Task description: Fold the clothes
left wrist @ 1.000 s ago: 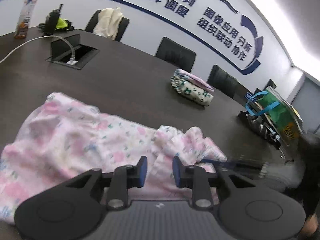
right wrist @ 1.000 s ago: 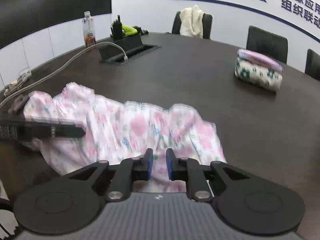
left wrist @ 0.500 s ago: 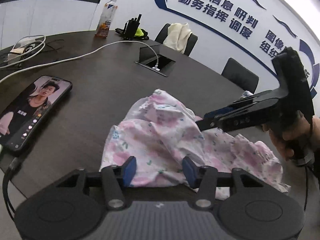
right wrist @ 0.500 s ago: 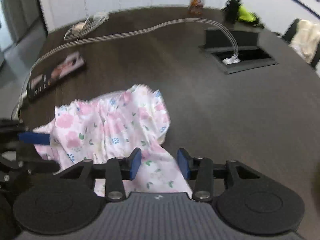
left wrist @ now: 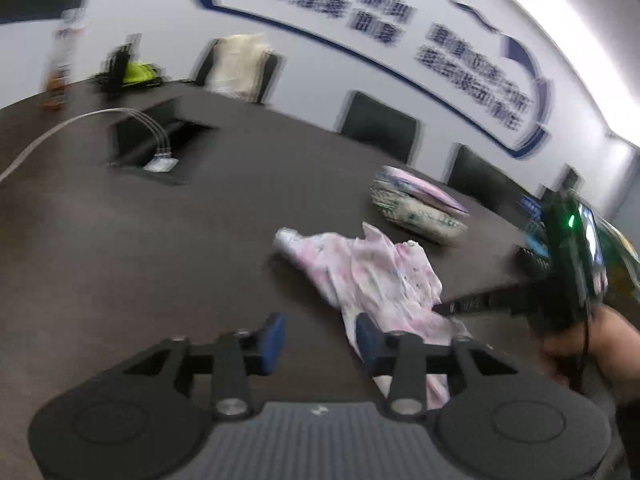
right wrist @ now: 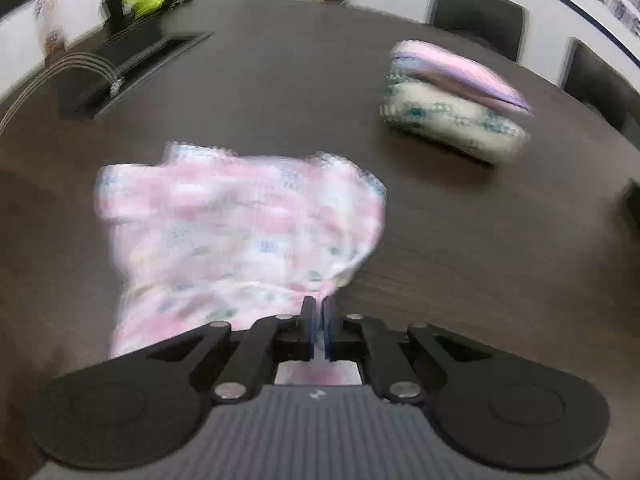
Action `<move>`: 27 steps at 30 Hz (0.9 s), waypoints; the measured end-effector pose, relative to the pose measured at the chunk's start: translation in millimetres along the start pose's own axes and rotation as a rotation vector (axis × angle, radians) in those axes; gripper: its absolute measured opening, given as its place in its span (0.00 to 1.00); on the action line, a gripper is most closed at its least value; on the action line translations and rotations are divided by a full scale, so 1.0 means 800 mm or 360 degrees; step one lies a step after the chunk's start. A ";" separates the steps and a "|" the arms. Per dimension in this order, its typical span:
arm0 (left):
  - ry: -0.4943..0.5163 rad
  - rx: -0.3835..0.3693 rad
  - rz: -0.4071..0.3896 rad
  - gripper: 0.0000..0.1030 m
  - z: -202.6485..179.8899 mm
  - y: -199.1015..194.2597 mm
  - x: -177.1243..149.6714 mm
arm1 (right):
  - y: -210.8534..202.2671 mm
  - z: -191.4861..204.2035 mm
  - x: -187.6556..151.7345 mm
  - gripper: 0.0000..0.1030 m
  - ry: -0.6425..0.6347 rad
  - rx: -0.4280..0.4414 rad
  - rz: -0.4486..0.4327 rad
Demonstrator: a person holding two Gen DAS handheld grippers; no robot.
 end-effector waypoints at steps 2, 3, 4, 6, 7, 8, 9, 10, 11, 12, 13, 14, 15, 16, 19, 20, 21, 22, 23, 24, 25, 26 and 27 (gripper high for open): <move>0.0088 -0.0105 0.0048 0.44 -0.025 -0.002 -0.019 | -0.047 -0.022 -0.009 0.20 0.0065 0.0068 -0.0146; 0.0122 -0.0161 0.0084 0.45 -0.036 -0.002 -0.030 | -0.067 -0.029 -0.019 0.47 0.0067 0.0104 -0.0188; 0.0157 -0.0234 0.0128 0.47 -0.050 -0.002 -0.041 | -0.084 -0.035 -0.031 0.63 0.0067 0.0141 -0.0222; 0.0221 -0.0404 0.0221 0.55 -0.084 0.001 -0.059 | -0.100 -0.038 -0.063 0.66 0.0056 0.0227 -0.0232; 0.0247 -0.0475 0.0254 0.58 -0.099 0.002 -0.069 | -0.100 -0.040 -0.083 0.65 0.0051 0.0257 -0.0213; 0.0273 -0.0546 0.0288 0.58 -0.113 0.003 -0.078 | -0.096 -0.042 -0.099 0.64 0.0056 0.0256 -0.0197; 0.0299 -0.0617 0.0321 0.58 -0.128 0.004 -0.087 | -0.092 -0.045 -0.111 0.61 0.0071 0.0248 -0.0184; 0.0324 -0.0629 0.0336 0.57 -0.137 0.008 -0.094 | -0.089 -0.043 -0.122 0.49 0.0092 0.0265 -0.0176; 0.0345 -0.0589 0.0346 0.56 -0.140 0.015 -0.098 | -0.086 -0.037 -0.131 0.36 0.0111 0.0305 -0.0174; 0.0361 -0.0540 0.0359 0.48 -0.141 0.023 -0.102 | -0.084 -0.032 -0.139 0.32 0.0129 0.0339 -0.0176; 0.0362 -0.0514 0.0390 0.26 -0.139 0.029 -0.107 | -0.085 -0.030 -0.144 0.28 0.0141 0.0347 -0.0190; 0.0353 -0.0501 0.0433 0.18 -0.136 0.035 -0.113 | -0.083 -0.027 -0.147 0.23 0.0139 0.0334 -0.0198; 0.0345 -0.0488 0.0476 0.15 -0.133 0.041 -0.118 | -0.080 -0.023 -0.150 0.20 0.0140 0.0323 -0.0200; 0.0339 -0.0482 0.0484 0.15 -0.133 0.043 -0.121 | -0.079 -0.019 -0.155 0.18 0.0153 0.0314 -0.0189; 0.0383 -0.0458 0.0475 0.14 -0.134 0.020 -0.129 | -0.090 0.004 -0.165 0.18 0.0149 0.0325 -0.0198; 0.0377 -0.0437 0.0470 0.14 -0.138 0.011 -0.132 | -0.096 0.013 -0.169 0.18 0.0135 0.0335 -0.0197; 0.0367 -0.0424 0.0470 0.14 -0.136 0.002 -0.134 | -0.101 0.024 -0.173 0.18 0.0089 0.0343 -0.0198; 0.0362 -0.0423 0.0475 0.14 -0.131 -0.009 -0.136 | -0.108 0.033 -0.177 0.20 0.0052 0.0351 -0.0204; 0.0356 -0.0422 0.0479 0.15 -0.126 -0.019 -0.138 | -0.118 0.034 -0.178 0.23 0.0051 0.0357 -0.0222; 0.0340 -0.0417 0.0472 0.17 -0.122 -0.030 -0.137 | -0.128 0.035 -0.179 0.26 0.0049 0.0363 -0.0241; 0.0318 -0.0410 0.0459 0.19 -0.118 -0.041 -0.136 | -0.138 0.035 -0.179 0.32 0.0050 0.0365 -0.0270; 0.0296 -0.0425 0.0435 0.20 -0.114 -0.050 -0.132 | -0.152 0.030 -0.176 0.35 0.0061 0.0359 -0.0335; 0.0275 -0.0452 0.0405 0.22 -0.111 -0.058 -0.127 | -0.167 0.027 -0.174 0.35 0.0065 0.0371 -0.0403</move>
Point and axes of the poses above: each gripper's, at about its wrist camera, not at the fingertips, and y roughly the way its jaws point, z to its left, x to its top, the point moved 10 cm from there along y, roughly the way its jaws point, and after that the axes turned 3 degrees about -z, right-handed, at the moved point
